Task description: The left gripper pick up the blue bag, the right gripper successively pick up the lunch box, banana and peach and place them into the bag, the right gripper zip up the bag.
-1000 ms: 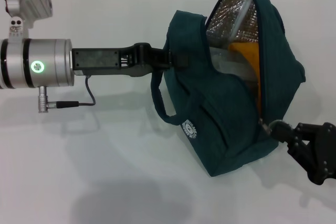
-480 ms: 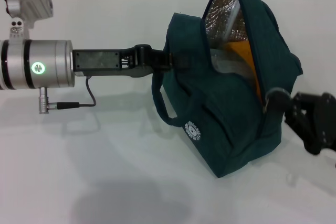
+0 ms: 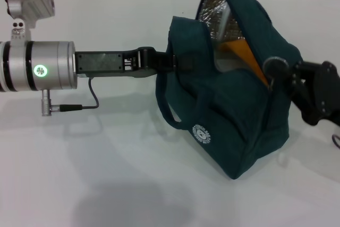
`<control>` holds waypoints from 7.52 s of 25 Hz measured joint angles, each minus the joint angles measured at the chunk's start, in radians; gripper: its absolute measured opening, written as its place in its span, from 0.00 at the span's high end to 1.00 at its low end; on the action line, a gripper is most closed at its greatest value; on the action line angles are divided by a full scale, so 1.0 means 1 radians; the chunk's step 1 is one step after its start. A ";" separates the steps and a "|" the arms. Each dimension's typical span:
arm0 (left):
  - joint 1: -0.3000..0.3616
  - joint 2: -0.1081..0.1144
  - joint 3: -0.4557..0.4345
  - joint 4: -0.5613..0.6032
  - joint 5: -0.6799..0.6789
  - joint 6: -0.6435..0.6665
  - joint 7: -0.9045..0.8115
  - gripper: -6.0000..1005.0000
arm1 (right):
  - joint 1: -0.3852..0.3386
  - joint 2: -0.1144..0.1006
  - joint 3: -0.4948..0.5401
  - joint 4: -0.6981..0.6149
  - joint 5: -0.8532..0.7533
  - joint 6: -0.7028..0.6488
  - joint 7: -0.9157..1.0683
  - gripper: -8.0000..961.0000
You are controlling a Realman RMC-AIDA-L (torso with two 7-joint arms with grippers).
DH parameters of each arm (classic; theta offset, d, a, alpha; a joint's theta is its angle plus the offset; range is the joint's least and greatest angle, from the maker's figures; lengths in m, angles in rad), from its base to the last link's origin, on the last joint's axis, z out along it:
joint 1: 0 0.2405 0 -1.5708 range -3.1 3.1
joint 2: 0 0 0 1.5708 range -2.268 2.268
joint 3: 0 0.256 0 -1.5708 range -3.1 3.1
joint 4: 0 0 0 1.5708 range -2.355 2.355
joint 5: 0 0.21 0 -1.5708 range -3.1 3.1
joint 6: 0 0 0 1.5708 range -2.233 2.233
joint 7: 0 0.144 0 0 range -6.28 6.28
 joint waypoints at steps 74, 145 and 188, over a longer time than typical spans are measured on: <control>0.421 -0.031 -0.084 -0.050 -0.234 0.146 0.828 0.35 | 0.324 0.000 -0.476 -0.211 0.321 0.412 0.091 0.97; 0.276 -0.013 0.100 -0.167 -0.139 0.174 1.138 0.94 | 0.282 -0.003 -0.524 -0.239 0.530 0.487 0.084 0.97; 0.314 -0.026 -0.118 -0.141 -0.187 0.043 1.167 0.79 | 0.135 -0.005 -0.438 -0.175 0.660 0.411 0.423 0.97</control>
